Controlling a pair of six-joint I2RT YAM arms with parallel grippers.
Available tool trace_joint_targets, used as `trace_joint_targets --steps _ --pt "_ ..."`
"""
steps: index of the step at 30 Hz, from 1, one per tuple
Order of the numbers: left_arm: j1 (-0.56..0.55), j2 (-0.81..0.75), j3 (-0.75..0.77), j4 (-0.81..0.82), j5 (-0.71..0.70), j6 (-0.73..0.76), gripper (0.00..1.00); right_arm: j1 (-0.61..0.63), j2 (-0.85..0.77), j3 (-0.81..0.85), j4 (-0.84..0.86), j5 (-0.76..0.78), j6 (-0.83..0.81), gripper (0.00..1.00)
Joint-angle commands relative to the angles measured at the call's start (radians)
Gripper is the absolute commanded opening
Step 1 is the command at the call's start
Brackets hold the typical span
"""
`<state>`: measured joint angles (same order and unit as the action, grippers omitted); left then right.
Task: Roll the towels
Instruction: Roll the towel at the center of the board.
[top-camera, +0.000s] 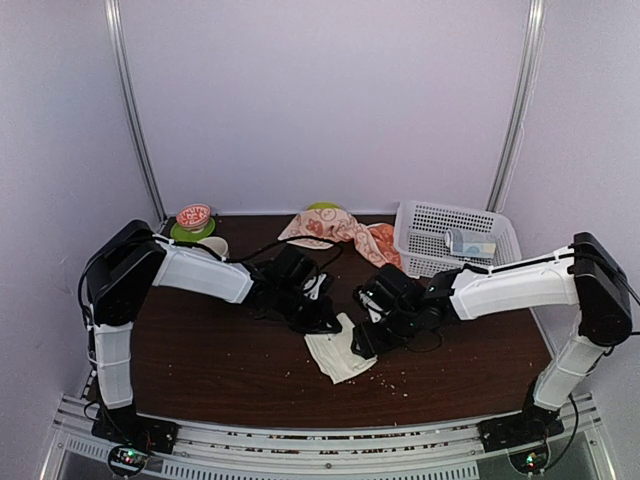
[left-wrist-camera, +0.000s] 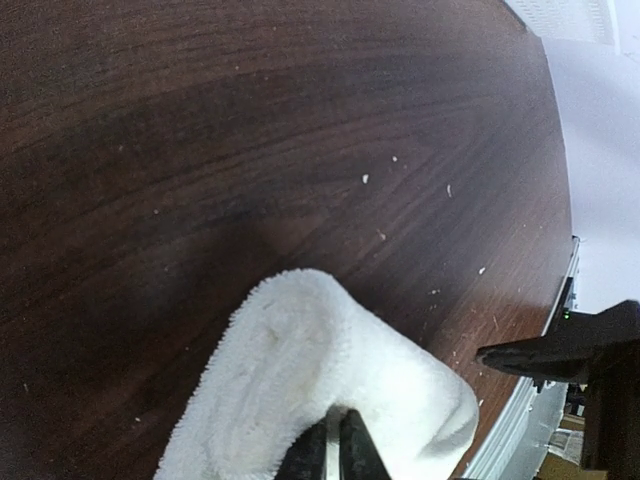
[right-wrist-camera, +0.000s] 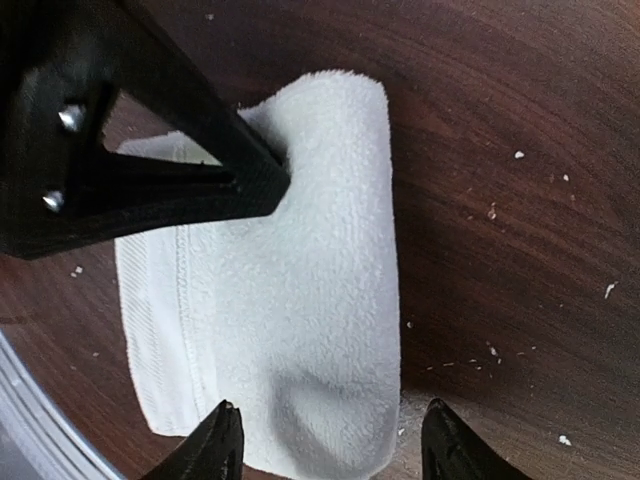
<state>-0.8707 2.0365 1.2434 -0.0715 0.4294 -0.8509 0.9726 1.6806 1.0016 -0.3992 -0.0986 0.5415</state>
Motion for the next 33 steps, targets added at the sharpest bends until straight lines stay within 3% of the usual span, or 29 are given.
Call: trace_joint_targets --steps 1,8,17,21,28,33 --pt "-0.001 0.02 -0.025 0.017 -0.04 0.024 0.05 -0.093 -0.093 -0.081 0.147 -0.166 0.072 0.62" --pt "-0.001 0.019 -0.059 0.034 -0.044 0.021 0.05 -0.165 -0.056 -0.149 0.305 -0.33 0.146 0.66" --pt "-0.001 0.008 -0.079 0.038 -0.051 0.021 0.04 -0.173 0.024 -0.166 0.401 -0.417 0.214 0.68" --pt "-0.001 0.005 -0.08 0.036 -0.05 0.023 0.04 -0.173 0.018 -0.169 0.418 -0.422 0.214 0.65" --pt "-0.001 -0.002 -0.088 0.036 -0.051 0.023 0.03 -0.151 0.013 -0.129 0.374 -0.406 0.181 0.49" --pt "-0.002 -0.004 -0.099 0.04 -0.052 0.019 0.02 -0.121 0.025 -0.084 0.311 -0.361 0.152 0.45"
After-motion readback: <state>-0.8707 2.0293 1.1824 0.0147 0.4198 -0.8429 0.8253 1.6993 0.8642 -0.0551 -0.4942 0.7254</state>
